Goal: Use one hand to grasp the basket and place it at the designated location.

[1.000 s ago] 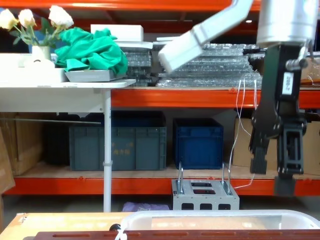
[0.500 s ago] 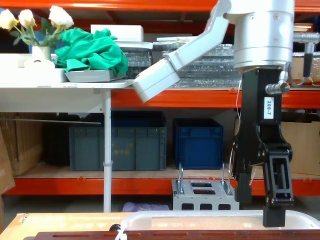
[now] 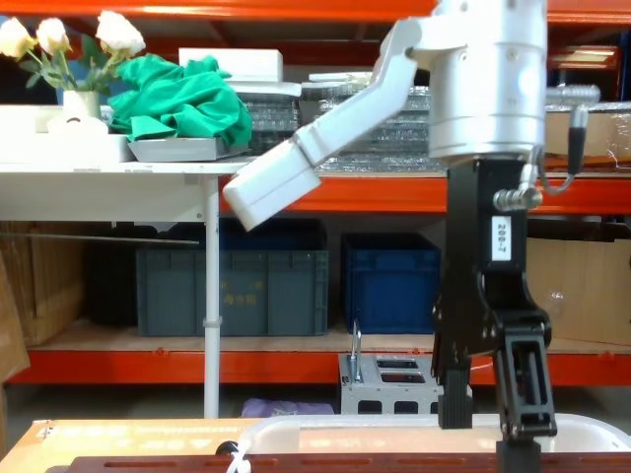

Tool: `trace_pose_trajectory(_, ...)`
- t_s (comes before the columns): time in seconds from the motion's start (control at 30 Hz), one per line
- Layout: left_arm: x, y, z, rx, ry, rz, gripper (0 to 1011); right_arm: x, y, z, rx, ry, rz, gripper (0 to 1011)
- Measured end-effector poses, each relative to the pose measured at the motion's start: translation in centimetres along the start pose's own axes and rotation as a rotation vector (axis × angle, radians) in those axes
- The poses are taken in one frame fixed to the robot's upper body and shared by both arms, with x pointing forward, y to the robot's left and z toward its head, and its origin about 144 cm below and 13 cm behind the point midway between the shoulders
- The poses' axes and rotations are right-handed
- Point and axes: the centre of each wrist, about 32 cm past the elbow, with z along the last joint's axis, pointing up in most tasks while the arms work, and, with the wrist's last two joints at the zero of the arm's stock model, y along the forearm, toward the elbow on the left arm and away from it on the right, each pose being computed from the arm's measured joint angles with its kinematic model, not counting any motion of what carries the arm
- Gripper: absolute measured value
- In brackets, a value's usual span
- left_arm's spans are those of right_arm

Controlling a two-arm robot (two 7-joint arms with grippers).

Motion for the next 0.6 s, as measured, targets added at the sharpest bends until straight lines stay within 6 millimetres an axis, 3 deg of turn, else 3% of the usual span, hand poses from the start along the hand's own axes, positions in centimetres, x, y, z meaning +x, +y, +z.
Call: trace_pose_trajectory(0.6,0.0,0.0,0.0,0.0,0.0,0.0,0,0.1,2.4,-2.0,0.056,0.015,0.011,1000)
